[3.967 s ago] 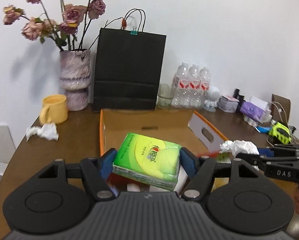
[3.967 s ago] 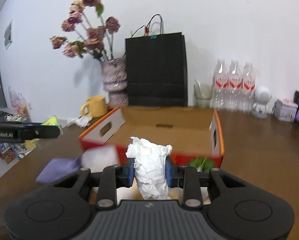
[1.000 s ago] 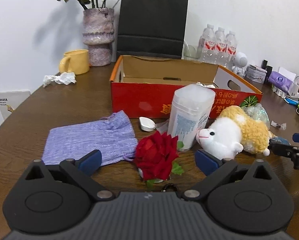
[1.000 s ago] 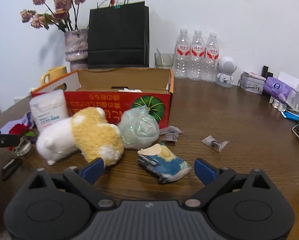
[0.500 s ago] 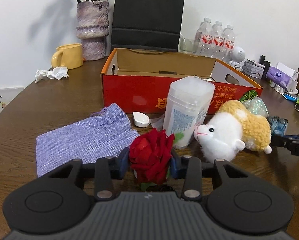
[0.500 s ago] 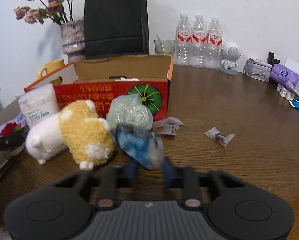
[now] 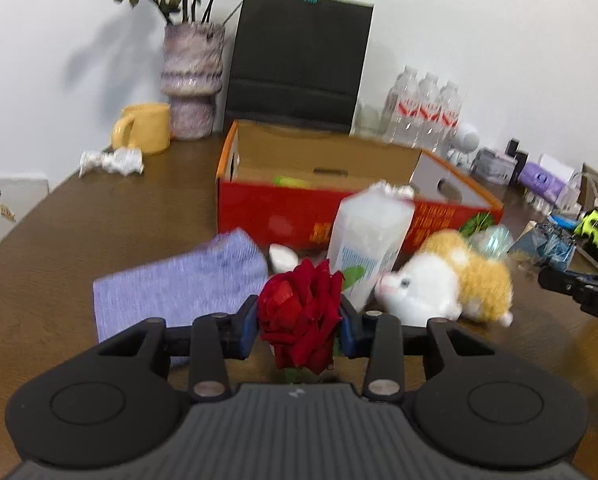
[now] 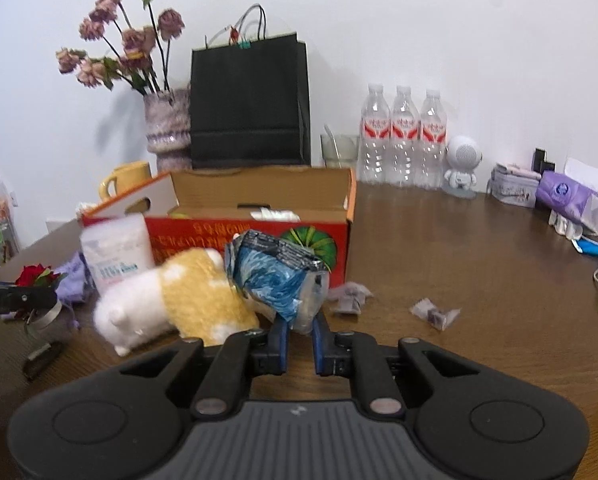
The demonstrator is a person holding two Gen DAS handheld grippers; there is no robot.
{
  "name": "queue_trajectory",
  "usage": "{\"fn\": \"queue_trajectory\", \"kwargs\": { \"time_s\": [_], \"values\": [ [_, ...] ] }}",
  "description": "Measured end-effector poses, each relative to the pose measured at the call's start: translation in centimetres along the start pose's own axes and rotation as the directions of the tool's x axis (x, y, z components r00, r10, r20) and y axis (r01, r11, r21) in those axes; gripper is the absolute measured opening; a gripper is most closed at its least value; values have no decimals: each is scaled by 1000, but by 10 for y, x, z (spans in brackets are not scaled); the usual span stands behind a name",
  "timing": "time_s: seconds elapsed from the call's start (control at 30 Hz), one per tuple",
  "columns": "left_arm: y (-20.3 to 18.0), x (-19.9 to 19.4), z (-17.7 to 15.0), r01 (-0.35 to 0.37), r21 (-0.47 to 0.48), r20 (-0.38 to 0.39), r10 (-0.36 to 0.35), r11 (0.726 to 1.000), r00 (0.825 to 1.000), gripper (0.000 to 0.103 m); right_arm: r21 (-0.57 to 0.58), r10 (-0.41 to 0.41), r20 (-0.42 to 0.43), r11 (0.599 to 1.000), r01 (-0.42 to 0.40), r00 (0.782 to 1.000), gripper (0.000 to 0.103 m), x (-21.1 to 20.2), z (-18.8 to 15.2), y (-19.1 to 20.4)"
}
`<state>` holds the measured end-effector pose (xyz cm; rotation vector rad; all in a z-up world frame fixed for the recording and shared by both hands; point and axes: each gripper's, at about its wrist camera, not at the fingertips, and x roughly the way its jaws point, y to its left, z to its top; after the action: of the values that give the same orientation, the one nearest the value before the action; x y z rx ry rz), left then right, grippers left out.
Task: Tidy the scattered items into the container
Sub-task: 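Grasp the red rose with the left tool while the right tool grasps the blue wrapper, then carry the rose and wrapper into the box and release both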
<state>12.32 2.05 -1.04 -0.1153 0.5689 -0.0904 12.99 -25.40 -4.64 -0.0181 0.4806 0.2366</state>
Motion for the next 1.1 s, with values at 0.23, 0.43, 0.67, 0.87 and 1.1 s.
{"fn": "queue_trajectory", "kwargs": {
  "time_s": [0.23, 0.43, 0.67, 0.87, 1.1],
  "values": [
    [-6, 3, 60, 64, 9, 112, -65, 998, 992, 39, -15, 27, 86, 1000, -26, 996, 11, 18, 55, 3],
    [-11, 49, 110, 63, -17, 142, -60, 998, 988, 39, -6, 11, 96, 1000, -11, 995, 11, 79, 105, 9],
    [7, 127, 130, 58, -91, 43, -54, 994, 998, 39, 31, 11, -9, 999, -11, 1000, 11, 159, 121, 11],
    [19, 167, 121, 9, -107, -52, -15, 994, 999, 39, 38, -5, -119, 999, 10, 993, 11, 192, 110, 4],
    [11, 170, 116, 15, -61, -65, -19, 998, 998, 48, 49, -4, -161, 999, 12, 987, 20, 194, 104, 3]
  ]
}}
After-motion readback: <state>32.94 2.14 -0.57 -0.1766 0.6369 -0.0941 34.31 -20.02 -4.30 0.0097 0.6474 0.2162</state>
